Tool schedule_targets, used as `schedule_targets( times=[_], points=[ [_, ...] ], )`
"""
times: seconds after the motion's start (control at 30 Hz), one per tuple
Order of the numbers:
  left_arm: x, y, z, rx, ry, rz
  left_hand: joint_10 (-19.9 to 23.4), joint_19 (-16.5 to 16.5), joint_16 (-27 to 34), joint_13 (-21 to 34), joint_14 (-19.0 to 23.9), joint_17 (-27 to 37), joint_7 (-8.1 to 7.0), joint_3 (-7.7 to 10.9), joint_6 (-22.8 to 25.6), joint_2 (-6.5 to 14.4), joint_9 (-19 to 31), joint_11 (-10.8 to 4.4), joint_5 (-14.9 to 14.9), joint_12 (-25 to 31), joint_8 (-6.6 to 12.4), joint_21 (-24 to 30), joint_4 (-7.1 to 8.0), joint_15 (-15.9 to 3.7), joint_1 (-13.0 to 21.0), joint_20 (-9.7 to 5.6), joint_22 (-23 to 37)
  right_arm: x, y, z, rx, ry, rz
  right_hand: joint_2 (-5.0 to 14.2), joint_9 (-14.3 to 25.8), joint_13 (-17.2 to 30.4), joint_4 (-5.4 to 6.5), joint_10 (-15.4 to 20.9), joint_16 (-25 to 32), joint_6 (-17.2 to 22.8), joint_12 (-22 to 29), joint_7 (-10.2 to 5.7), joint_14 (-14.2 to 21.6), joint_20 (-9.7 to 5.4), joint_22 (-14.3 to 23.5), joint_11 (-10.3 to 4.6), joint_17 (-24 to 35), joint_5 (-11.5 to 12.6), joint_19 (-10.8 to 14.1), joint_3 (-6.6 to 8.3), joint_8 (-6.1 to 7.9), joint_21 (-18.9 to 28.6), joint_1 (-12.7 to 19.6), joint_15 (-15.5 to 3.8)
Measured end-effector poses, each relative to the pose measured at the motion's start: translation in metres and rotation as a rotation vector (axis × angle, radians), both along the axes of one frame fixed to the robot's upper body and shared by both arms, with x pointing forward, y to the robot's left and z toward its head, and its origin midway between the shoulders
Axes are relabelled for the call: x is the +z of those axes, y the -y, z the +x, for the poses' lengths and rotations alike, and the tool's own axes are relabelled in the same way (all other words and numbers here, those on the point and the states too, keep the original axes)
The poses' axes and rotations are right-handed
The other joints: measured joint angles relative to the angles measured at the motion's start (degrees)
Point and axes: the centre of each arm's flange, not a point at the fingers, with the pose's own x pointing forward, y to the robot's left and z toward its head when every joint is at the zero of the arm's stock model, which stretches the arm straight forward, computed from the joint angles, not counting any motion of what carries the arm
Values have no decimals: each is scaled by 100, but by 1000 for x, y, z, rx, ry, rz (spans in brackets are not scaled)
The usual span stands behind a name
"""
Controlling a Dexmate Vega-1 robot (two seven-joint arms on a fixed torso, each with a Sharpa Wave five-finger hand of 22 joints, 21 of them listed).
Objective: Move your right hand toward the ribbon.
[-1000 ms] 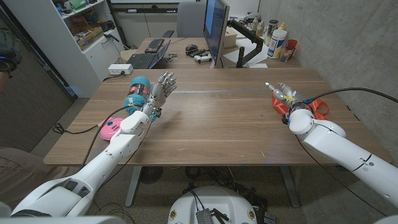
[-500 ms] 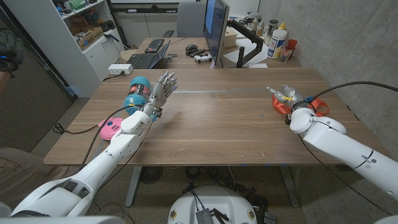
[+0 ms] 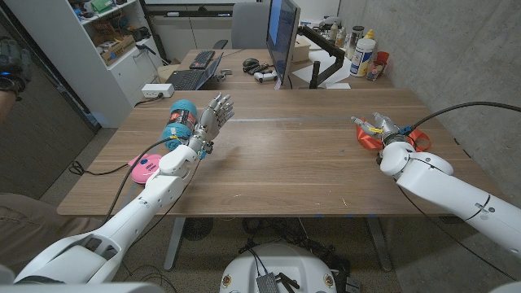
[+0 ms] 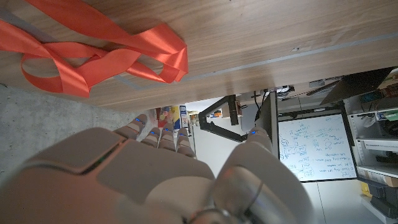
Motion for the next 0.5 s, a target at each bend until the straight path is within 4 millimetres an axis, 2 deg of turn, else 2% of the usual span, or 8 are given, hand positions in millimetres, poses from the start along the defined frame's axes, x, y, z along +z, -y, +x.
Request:
schedule_targets(
  times=[0.5],
  points=[
    [4, 0, 2, -8, 7, 19, 22, 0, 0, 0, 0, 0, -31, -24, 31, 0, 1, -21, 40, 0, 0, 0, -24, 0, 0, 0, 0, 1, 4, -5, -22, -62, -68, -29, 0, 0, -24, -31, 0, -31, 0, -31, 0, 0, 0, -31, 15, 32, 1, -24, 1, 0, 28, 0]
  ],
)
